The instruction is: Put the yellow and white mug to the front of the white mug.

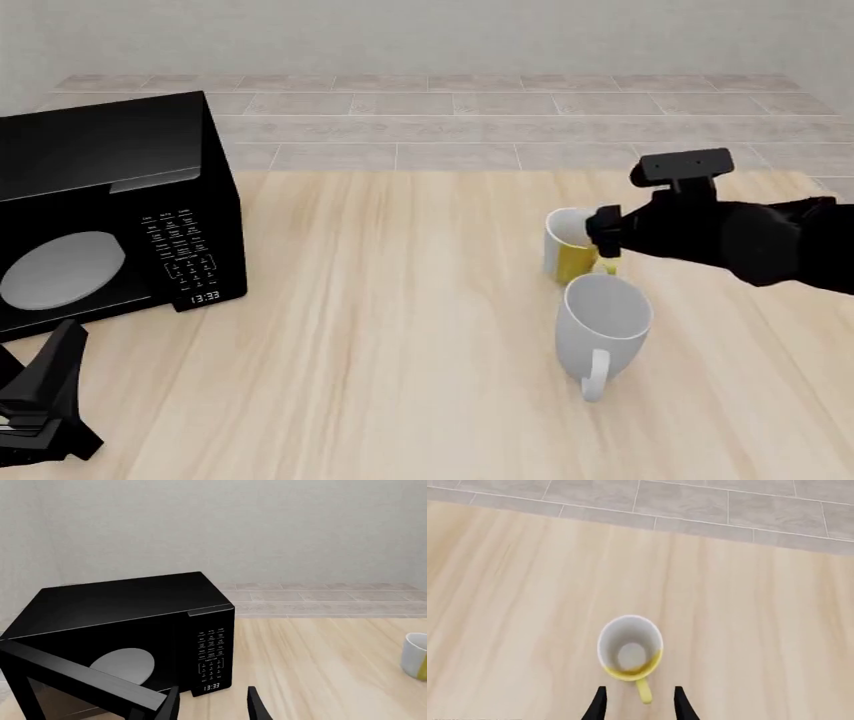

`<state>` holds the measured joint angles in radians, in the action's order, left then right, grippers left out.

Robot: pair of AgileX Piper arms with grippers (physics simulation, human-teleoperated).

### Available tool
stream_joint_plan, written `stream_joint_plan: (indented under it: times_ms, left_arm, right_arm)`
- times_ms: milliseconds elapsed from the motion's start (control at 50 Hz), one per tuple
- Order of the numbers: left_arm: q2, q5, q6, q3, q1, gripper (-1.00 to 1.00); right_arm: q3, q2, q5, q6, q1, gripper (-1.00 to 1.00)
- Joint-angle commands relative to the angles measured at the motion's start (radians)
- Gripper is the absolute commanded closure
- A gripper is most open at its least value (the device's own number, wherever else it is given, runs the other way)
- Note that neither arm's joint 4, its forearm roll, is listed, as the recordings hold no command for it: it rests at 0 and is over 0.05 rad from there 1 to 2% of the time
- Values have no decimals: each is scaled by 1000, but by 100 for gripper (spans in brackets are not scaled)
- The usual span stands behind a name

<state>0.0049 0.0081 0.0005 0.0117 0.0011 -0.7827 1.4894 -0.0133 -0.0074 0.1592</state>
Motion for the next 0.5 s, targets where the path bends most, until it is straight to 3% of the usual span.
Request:
stream_joint_plan:
  times_ms: [20, 500]
  left_arm:
    - [-1, 0, 1, 0, -1, -100]
    - [-1, 0, 1, 0, 0, -100]
  right_arm:
    - [-18, -84, -44, -24, 5, -100]
    - [-78, -224, -189, -51, 13, -100]
